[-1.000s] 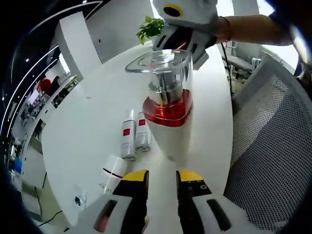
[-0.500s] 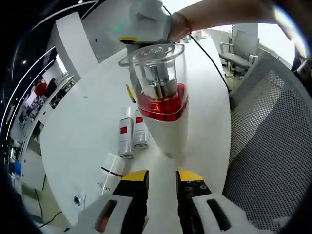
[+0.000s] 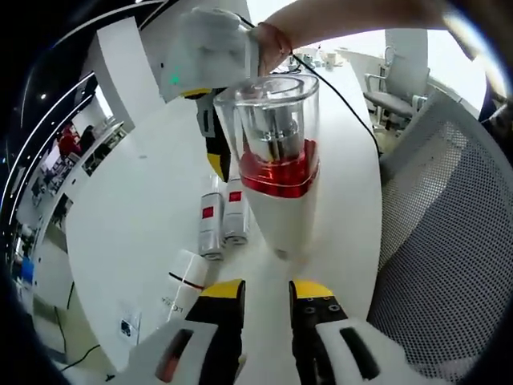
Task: Arrange the skincare products in the storage area until every visible bottle or jar stands upright without overlapping.
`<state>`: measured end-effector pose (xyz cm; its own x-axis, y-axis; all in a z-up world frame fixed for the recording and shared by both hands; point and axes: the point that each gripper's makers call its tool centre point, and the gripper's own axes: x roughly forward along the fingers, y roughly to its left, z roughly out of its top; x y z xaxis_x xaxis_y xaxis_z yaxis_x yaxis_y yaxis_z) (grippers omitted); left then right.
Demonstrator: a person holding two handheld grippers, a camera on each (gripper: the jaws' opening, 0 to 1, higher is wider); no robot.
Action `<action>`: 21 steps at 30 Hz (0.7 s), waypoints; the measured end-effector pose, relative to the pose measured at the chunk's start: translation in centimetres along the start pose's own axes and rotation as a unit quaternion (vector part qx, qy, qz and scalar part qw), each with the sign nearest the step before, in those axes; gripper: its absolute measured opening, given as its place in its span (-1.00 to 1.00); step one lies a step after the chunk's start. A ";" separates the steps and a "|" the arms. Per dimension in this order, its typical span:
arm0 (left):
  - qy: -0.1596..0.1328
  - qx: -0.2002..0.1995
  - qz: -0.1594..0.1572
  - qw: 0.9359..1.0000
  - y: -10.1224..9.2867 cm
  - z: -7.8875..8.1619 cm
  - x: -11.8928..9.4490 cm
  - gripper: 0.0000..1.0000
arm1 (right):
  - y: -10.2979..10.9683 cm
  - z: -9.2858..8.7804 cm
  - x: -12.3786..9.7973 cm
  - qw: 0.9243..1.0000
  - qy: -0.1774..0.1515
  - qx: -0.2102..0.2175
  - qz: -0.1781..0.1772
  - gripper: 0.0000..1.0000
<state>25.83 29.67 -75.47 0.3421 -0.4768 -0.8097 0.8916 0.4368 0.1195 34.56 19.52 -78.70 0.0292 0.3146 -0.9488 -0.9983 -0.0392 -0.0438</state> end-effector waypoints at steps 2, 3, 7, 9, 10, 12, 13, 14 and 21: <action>0.001 0.000 0.001 1.000 0.0 -0.1 0.0 -0.55 | 0.4 -0.3 0.4 1.000 0.011 -0.011 0.009 -0.61; 0.001 0.000 0.001 1.000 0.1 -0.1 0.0 -0.55 | 0.6 -0.4 0.5 1.000 0.013 -0.015 0.012 -0.61; 0.001 0.001 -0.001 1.000 0.0 0.0 0.0 -0.55 | 0.7 -0.6 0.3 1.000 0.016 -0.016 0.010 -0.66; 0.002 0.001 -0.002 1.000 0.0 0.0 0.1 -0.55 | 0.9 -1.0 0.2 1.000 0.017 -0.007 0.011 -0.67; 0.002 0.002 -0.003 1.000 0.0 -0.1 0.1 -0.55 | 1.1 -1.3 0.1 1.000 0.018 -0.005 0.013 -0.67; 0.004 0.002 -0.005 1.000 -0.1 -0.1 0.1 -0.55 | 1.4 -1.6 0.0 1.000 0.017 -0.001 0.014 -0.67; 0.005 0.002 -0.005 1.000 -0.1 -0.1 0.2 -0.55 | 1.5 -1.8 -0.1 1.000 0.017 0.001 0.013 -0.67; 0.006 0.003 -0.006 1.000 -0.2 -0.2 0.2 -0.55 | 1.7 -2.0 -0.1 1.000 0.017 0.004 0.014 -0.67; 0.017 0.010 -0.013 1.000 -0.7 -0.4 0.5 -0.55 | 3.9 -4.1 -0.7 0.999 0.025 0.012 0.025 -0.66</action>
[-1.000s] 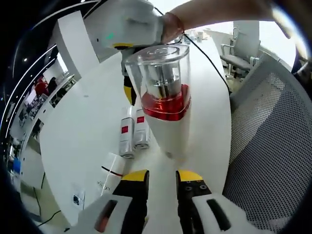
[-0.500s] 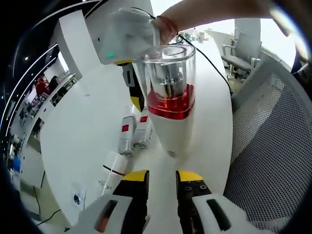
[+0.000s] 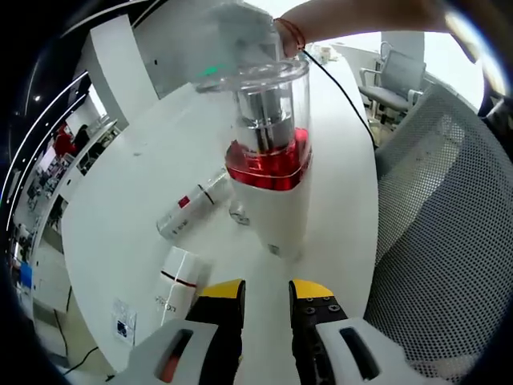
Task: Arrange the skincare products in the storage area until every visible bottle or jar stands upright without overlapping.
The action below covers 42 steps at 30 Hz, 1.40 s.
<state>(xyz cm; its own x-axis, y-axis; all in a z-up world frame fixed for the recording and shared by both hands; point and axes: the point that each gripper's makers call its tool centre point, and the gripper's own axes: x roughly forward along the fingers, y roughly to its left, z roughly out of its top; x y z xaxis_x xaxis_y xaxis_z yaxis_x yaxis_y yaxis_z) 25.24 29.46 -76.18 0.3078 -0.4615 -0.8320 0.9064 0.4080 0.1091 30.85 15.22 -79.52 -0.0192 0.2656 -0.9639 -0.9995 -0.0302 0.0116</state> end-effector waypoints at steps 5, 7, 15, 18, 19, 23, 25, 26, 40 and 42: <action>0.005 0.001 -0.003 1.000 -0.1 -0.2 0.1 -0.55 | 1.2 -1.1 -0.1 1.000 0.008 0.005 0.005 -0.66; 0.008 0.002 -0.003 1.000 -0.2 -0.3 0.1 -0.55 | 1.9 -1.5 0.0 1.000 0.015 0.004 0.009 -0.65; 0.010 0.007 -0.001 1.000 -0.2 -0.4 0.0 -0.55 | 3.1 -2.4 0.3 0.999 0.033 -0.003 0.001 -0.65; 0.009 0.008 -0.002 1.000 -0.2 -0.3 -0.1 -0.55 | 3.0 -2.4 0.3 0.999 0.040 0.000 -0.003 -0.64; 0.010 0.009 -0.003 1.000 -0.3 -0.3 -0.1 -0.55 | 3.0 -2.4 0.3 0.999 0.041 0.002 -0.002 -0.65; 0.012 0.010 -0.006 1.000 -0.4 -0.4 -0.1 -0.55 | 2.9 -2.4 0.3 0.999 0.045 0.008 -0.004 -0.65; 0.014 0.011 -0.008 1.000 -0.5 -0.5 -0.1 -0.55 | 2.9 -2.4 0.3 0.999 0.045 0.017 -0.009 -0.65; 0.015 0.011 -0.009 1.000 -0.6 -0.5 -0.2 -0.55 | 3.0 -2.4 0.3 0.999 0.043 0.026 -0.012 -0.65; 0.022 0.029 -0.046 0.998 -2.3 -0.5 -0.4 -0.55 | 5.9 -3.5 -1.1 0.998 0.019 0.059 -0.020 -0.66; 0.015 0.024 -0.059 0.998 -2.9 -0.2 -0.6 -0.55 | 6.9 -3.3 -1.4 0.998 0.019 0.057 -0.011 -0.66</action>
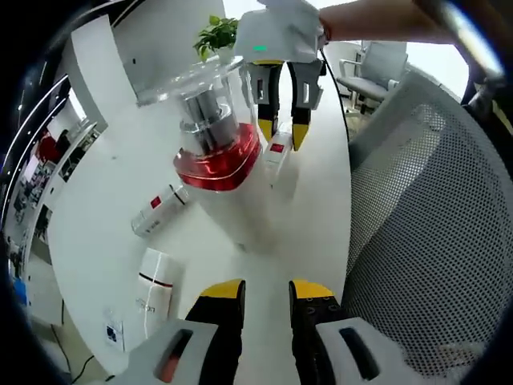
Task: Arrange the skincare products in the storage area until every visible bottle or jar stands upright without overlapping.
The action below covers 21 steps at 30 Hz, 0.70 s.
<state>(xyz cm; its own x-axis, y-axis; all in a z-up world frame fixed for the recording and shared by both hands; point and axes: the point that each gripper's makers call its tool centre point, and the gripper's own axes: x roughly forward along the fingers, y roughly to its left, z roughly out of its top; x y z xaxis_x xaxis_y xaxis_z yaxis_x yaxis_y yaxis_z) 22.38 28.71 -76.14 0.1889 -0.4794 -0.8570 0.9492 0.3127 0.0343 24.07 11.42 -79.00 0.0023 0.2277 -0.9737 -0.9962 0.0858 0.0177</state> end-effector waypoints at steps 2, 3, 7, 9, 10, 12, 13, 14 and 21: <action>-0.009 -0.003 -0.014 1.000 -0.6 0.4 -0.2 -0.55 | 1.2 0.5 -0.4 1.000 -0.005 -0.008 0.010 -0.66; -0.011 -0.003 -0.019 1.000 -0.7 0.4 -0.2 -0.55 | 1.8 0.9 -0.6 1.000 -0.008 -0.008 0.014 -0.66; -0.018 -0.004 -0.041 0.999 -1.4 0.6 -0.3 -0.55 | 3.4 2.6 -1.0 0.999 -0.022 -0.004 0.029 -0.66; -0.020 -0.001 -0.059 0.998 -2.1 0.8 -0.2 -0.55 | 4.1 3.1 -1.0 0.999 -0.022 -0.007 0.036 -0.66; -0.017 0.002 -0.071 0.997 -2.6 0.7 -0.2 -0.54 | 4.4 3.5 -0.9 0.999 -0.020 -0.010 0.037 -0.66; -0.014 0.010 -0.082 0.996 -3.2 0.6 -0.1 -0.54 | 5.0 4.1 -0.8 0.999 -0.018 -0.016 0.040 -0.66; -0.013 0.014 -0.088 0.996 -3.5 0.6 -0.1 -0.54 | 5.1 4.4 -0.8 0.999 -0.018 -0.017 0.041 -0.66; -0.014 0.015 -0.091 0.996 -3.7 0.6 -0.1 -0.53 | 5.4 4.8 -0.7 0.999 -0.021 -0.017 0.043 -0.66; -0.025 0.014 -0.113 0.993 -4.5 1.2 0.0 -0.48 | 7.2 6.5 0.7 0.998 -0.028 -0.016 0.059 -0.66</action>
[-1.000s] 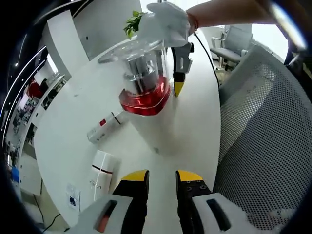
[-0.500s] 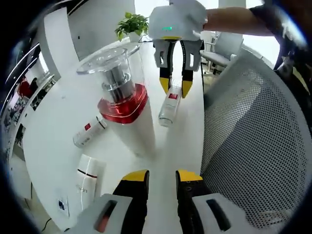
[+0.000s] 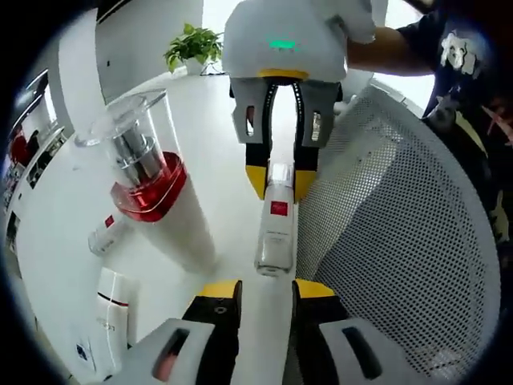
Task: Arrange the skincare products in the storage area until every visible bottle or jar stands upright without overlapping.
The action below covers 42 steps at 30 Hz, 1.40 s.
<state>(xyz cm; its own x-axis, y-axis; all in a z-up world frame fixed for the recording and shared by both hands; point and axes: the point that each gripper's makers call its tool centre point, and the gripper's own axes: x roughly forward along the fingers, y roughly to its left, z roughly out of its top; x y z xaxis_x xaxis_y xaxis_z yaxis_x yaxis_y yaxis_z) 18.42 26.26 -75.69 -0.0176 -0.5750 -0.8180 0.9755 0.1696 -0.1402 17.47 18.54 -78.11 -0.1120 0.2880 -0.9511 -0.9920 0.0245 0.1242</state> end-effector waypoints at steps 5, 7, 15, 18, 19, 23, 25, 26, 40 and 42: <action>0.013 0.011 -0.013 1.000 -0.9 -0.2 0.8 -0.45 | 0.8 1.6 0.4 1.000 -0.010 0.016 0.014 -0.66; 0.014 0.012 -0.012 1.000 -0.9 -0.2 0.9 -0.45 | 1.0 2.1 0.3 1.000 -0.016 0.020 0.015 -0.66; 0.012 0.015 -0.025 0.999 -1.4 -0.1 0.9 -0.49 | 1.4 3.6 -0.4 0.998 -0.037 0.050 0.025 -0.66; 0.015 0.019 -0.033 0.999 -1.6 -0.1 0.7 -0.53 | 1.6 3.6 -0.5 0.997 -0.041 0.051 0.028 -0.66; 0.018 0.022 -0.035 0.999 -1.8 -0.1 0.6 -0.55 | 1.7 3.7 -0.5 0.998 -0.047 0.041 0.026 -0.66; 0.017 0.028 -0.033 0.999 -1.7 0.0 0.3 -0.58 | 1.6 4.0 -0.5 0.996 -0.080 0.030 0.019 -0.64; 0.008 0.035 -0.023 0.999 -1.4 0.2 0.0 -0.59 | 1.4 4.2 -0.4 0.994 -0.106 0.024 0.011 -0.64; 0.003 0.037 -0.018 0.999 -1.2 0.4 -0.2 -0.59 | 1.0 4.3 -0.4 0.992 -0.124 0.017 -0.001 -0.64; -0.037 0.029 -0.004 0.999 -0.4 1.4 -1.5 -0.60 | -0.1 2.6 1.3 0.988 -0.138 0.055 -0.035 -0.58; -0.036 0.029 -0.002 0.999 -0.3 1.4 -1.4 -0.60 | -0.6 2.8 0.5 0.985 -0.154 0.062 -0.043 -0.60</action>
<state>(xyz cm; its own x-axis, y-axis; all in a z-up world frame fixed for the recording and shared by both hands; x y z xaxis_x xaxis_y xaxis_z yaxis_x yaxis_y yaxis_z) 18.48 25.94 -73.71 -0.0080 -0.6316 -0.7752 0.9866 0.1214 -0.1091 18.16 21.35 -77.87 0.0142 0.5562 -0.8309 -0.9801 0.1721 0.0985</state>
